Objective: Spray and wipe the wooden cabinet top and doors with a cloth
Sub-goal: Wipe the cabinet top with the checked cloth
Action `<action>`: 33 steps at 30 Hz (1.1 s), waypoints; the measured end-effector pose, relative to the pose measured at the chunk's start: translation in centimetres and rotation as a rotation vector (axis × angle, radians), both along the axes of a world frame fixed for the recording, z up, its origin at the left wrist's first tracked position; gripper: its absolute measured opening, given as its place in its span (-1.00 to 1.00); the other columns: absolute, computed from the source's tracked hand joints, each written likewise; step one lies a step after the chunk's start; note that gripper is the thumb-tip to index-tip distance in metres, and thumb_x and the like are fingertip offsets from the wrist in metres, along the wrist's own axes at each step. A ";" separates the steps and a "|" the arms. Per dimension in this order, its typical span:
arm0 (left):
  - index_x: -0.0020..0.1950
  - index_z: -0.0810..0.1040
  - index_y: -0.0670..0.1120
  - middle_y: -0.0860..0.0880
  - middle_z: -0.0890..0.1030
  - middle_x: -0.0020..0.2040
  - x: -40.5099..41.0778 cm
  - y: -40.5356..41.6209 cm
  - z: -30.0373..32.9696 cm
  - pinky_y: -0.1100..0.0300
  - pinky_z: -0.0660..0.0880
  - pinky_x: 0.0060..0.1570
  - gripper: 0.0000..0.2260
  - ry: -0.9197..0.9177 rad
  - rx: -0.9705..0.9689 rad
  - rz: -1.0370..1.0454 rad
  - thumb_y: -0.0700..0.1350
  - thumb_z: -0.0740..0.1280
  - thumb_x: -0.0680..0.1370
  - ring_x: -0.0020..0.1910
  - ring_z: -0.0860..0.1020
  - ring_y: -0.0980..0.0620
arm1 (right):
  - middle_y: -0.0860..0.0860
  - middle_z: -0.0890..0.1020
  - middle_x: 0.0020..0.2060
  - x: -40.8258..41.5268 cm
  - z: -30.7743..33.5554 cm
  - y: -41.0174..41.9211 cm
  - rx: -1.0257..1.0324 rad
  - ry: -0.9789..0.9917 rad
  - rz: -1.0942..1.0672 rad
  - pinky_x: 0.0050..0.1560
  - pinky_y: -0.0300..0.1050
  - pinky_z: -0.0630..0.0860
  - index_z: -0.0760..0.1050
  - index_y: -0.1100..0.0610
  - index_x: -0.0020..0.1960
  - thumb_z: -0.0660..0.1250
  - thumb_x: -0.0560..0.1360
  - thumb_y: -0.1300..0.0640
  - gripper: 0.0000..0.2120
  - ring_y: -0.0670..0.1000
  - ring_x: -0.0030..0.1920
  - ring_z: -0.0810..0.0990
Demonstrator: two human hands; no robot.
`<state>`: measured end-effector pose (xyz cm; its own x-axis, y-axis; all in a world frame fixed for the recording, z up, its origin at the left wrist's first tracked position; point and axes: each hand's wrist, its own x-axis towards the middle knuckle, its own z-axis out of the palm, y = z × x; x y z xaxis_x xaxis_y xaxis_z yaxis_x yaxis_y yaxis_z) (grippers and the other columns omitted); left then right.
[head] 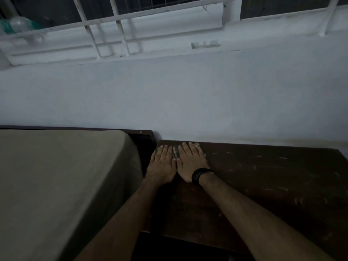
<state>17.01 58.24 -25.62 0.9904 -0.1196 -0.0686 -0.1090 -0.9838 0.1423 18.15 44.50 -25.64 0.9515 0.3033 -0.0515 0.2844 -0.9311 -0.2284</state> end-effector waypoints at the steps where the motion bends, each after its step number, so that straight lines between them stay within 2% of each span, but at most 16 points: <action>1: 0.64 -0.10 -0.12 -0.09 -0.12 0.64 0.8 0.0 0.0 0.00 -0.24 0.54 -0.49 0.002 0.004 0.002 0.02 -0.11 0.71 0.61 -0.18 -0.03 | 0.04 -0.10 0.62 0.6 0.1 0.1 0.004 0.006 -0.005 0.56 0.09 -0.23 -0.11 0.10 0.62 -0.14 0.67 -0.06 -0.43 0.07 0.60 -0.18; 11: 0.64 -0.08 -0.11 -0.05 -0.10 0.64 5.7 0.9 0.1 -0.01 -0.21 0.54 -0.50 0.013 -0.024 -0.056 0.01 -0.10 0.72 0.61 -0.15 -0.01 | 0.06 0.14 0.57 4.1 -0.5 1.0 0.028 -0.099 -0.064 0.56 0.11 -0.17 0.07 0.12 0.59 -0.08 0.66 -0.05 -0.46 0.10 0.57 0.01; 20: 0.63 -0.09 -0.11 -0.08 -0.11 0.64 0.3 0.9 0.3 -0.01 -0.21 0.57 -0.50 0.013 -0.025 -0.087 0.02 -0.11 0.72 0.61 -0.17 -0.01 | 0.05 -0.05 0.62 -1.3 -0.1 1.0 0.022 -0.013 -0.098 0.56 0.11 -0.21 -0.08 0.12 0.62 -0.14 0.68 -0.06 -0.44 0.08 0.60 -0.14; 28: 0.63 -0.07 -0.09 -0.05 -0.08 0.64 -6.8 1.0 -0.2 0.05 -0.25 0.53 -0.49 -0.038 -0.036 -0.069 0.04 -0.10 0.71 0.61 -0.16 0.01 | 0.04 -0.10 0.62 -8.1 -0.2 0.8 0.025 -0.020 -0.072 0.56 0.11 -0.24 -0.11 0.11 0.63 -0.16 0.68 -0.06 -0.44 0.07 0.60 -0.20; 33: 0.63 -0.06 -0.08 -0.04 -0.06 0.64 -7.9 1.4 -0.5 0.07 -0.25 0.52 -0.40 -0.060 -0.022 -0.084 0.11 -0.22 0.61 0.61 -0.15 0.02 | 0.03 -0.11 0.62 -8.8 -0.1 0.7 0.024 -0.009 -0.061 0.56 0.10 -0.26 -0.11 0.09 0.63 -0.16 0.67 -0.07 -0.44 0.06 0.60 -0.21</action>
<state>9.09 59.63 -26.08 0.9791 -0.2033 -0.0059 -0.2000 -0.9676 0.1540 9.36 45.22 -25.79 0.9686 0.2458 -0.0365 0.2294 -0.9410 -0.2488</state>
